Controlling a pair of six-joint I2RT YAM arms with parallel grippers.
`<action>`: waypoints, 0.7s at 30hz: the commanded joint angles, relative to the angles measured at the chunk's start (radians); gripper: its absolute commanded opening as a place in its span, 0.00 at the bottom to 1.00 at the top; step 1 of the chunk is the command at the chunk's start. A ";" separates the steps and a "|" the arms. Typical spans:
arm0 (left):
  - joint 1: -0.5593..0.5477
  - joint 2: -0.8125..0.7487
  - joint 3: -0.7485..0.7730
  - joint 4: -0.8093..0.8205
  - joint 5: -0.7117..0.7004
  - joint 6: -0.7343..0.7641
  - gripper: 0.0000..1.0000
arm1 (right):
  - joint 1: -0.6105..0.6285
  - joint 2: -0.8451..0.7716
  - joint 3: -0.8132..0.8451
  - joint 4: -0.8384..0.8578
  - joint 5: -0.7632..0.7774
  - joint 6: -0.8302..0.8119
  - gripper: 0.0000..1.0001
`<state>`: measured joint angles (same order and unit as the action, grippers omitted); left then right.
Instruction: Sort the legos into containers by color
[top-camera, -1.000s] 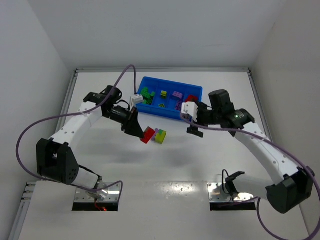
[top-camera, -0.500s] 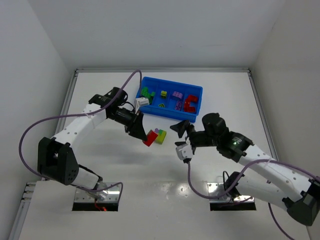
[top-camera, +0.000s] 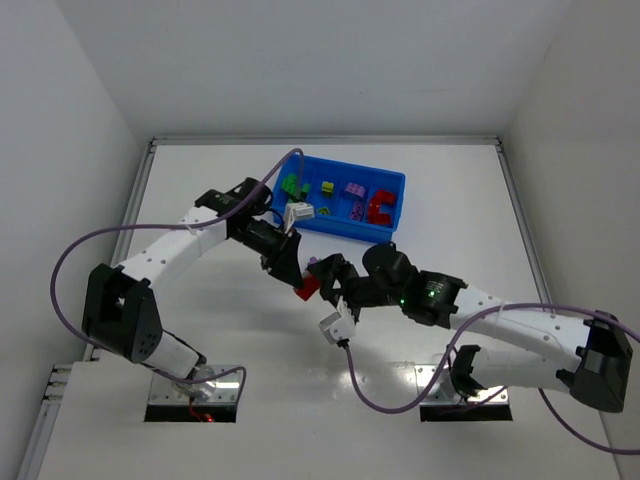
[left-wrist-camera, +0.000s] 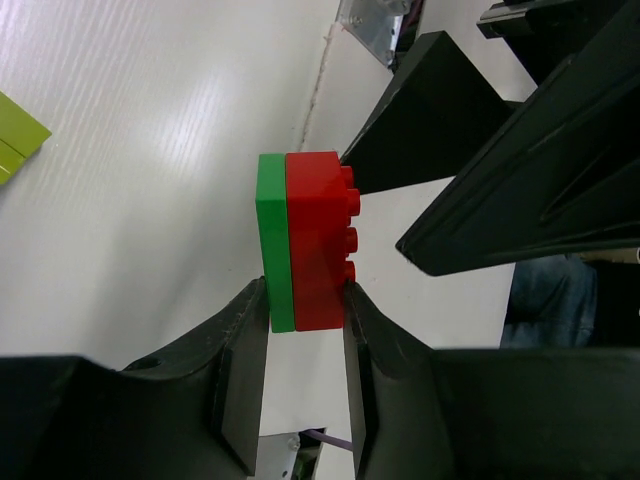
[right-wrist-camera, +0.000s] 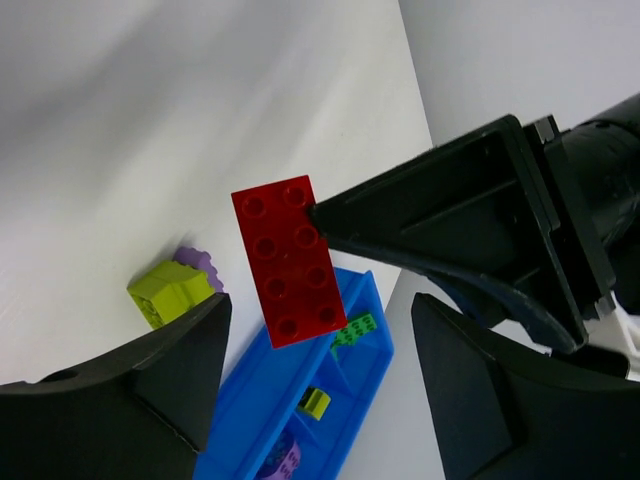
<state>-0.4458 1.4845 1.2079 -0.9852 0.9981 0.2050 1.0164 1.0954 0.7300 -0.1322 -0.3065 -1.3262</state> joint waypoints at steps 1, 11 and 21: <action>-0.021 0.000 0.047 0.011 0.005 -0.003 0.00 | 0.014 0.015 0.032 0.043 0.026 -0.018 0.71; -0.041 0.019 0.065 0.011 -0.006 -0.012 0.00 | 0.024 0.034 0.042 0.014 0.035 -0.018 0.56; -0.041 0.028 0.065 0.011 -0.006 -0.012 0.00 | 0.024 0.043 0.032 0.003 0.035 -0.027 0.46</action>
<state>-0.4778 1.5082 1.2392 -0.9817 0.9756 0.1974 1.0321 1.1324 0.7334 -0.1432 -0.2695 -1.3396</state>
